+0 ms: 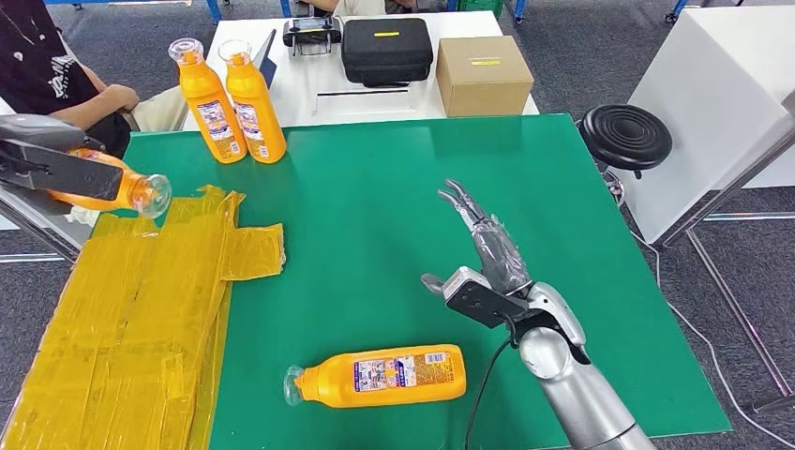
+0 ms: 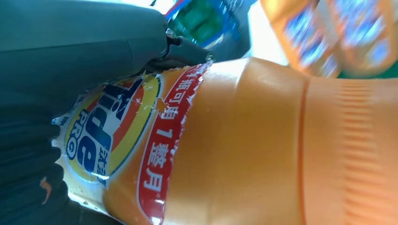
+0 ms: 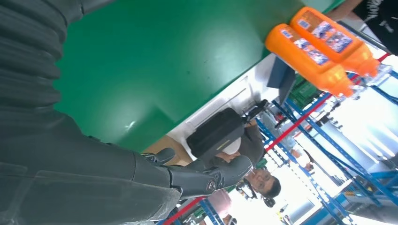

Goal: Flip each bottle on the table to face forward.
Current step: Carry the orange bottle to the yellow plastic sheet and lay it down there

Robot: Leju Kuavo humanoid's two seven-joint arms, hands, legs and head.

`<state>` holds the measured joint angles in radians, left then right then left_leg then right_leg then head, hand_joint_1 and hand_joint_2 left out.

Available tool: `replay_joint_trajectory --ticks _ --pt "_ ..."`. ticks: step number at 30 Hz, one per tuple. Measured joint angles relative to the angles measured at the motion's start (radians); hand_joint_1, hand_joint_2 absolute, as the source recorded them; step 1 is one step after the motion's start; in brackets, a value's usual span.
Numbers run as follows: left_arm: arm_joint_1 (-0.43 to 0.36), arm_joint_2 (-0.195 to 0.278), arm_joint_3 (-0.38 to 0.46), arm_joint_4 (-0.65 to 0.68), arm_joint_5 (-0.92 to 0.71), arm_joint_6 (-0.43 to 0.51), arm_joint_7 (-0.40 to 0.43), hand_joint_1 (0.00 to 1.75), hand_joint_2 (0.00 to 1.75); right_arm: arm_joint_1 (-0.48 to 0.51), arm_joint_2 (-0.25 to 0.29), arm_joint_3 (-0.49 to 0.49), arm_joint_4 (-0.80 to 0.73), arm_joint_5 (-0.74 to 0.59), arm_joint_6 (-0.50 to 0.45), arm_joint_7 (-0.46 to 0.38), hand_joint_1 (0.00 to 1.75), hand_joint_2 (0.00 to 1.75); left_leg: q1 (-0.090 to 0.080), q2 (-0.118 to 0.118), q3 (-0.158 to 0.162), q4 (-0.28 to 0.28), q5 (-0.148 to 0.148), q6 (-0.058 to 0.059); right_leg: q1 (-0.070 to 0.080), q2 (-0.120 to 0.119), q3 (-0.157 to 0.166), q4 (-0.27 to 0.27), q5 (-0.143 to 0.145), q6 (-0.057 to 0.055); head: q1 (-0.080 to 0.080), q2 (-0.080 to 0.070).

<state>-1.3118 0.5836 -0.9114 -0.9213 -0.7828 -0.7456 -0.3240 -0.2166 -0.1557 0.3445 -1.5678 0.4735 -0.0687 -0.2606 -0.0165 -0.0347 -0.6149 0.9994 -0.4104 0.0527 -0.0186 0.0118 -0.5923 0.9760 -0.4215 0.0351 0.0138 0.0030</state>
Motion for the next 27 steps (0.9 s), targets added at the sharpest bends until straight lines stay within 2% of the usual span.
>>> replay_joint_trajectory --ticks 4,8,13,19,24,27 --pt "0.0 0.009 -0.012 -0.002 0.003 -0.002 0.001 1.75 1.75 0.0 -0.002 -0.001 0.001 0.0 0.0 -0.001 0.0 1.75 0.0 -0.001 0.0 0.0 0.0 0.0 0.0 -0.001 0.0 0.0 0.0 0.0 0.0 0.0" --pt "0.003 0.057 -0.09 -0.021 0.036 -0.003 0.019 1.75 1.75 0.003 -0.009 -0.005 0.005 -0.001 -0.001 -0.001 0.0 1.75 0.0 -0.003 0.0 0.0 0.0 0.0 0.0 -0.002 0.001 0.0 0.0 0.0 0.0 0.0" --pt "0.038 0.063 -0.141 -0.019 0.091 0.051 0.04 1.75 1.75 0.001 -0.01 -0.008 0.016 -0.011 -0.001 -0.002 0.0 1.75 -0.001 -0.003 0.0 0.0 0.0 0.0 -0.001 -0.003 0.001 0.0 0.0 0.0 0.0 0.0" --pt "0.118 0.025 -0.156 0.032 0.161 0.195 0.073 1.75 1.75 -0.008 -0.014 -0.008 0.036 -0.034 -0.004 -0.01 0.0 1.75 -0.001 -0.003 0.0 0.0 0.0 0.0 -0.001 -0.002 0.001 0.0 0.0 0.0 0.0 0.0" --pt "0.168 -0.003 -0.152 0.072 0.175 0.237 0.082 1.75 1.75 -0.01 -0.015 -0.006 0.049 -0.037 -0.006 -0.012 0.0 1.75 0.0 -0.002 0.0 0.0 0.0 0.0 -0.001 -0.002 0.001 0.0 0.0 0.0 0.0 0.0" --pt "0.21 -0.031 -0.127 0.098 0.182 0.307 0.11 1.75 1.75 -0.015 -0.014 -0.003 0.059 -0.038 -0.006 -0.012 0.0 1.75 -0.001 -0.003 0.0 0.0 0.0 0.0 -0.001 -0.002 0.001 0.0 0.0 0.0 0.0 0.0"
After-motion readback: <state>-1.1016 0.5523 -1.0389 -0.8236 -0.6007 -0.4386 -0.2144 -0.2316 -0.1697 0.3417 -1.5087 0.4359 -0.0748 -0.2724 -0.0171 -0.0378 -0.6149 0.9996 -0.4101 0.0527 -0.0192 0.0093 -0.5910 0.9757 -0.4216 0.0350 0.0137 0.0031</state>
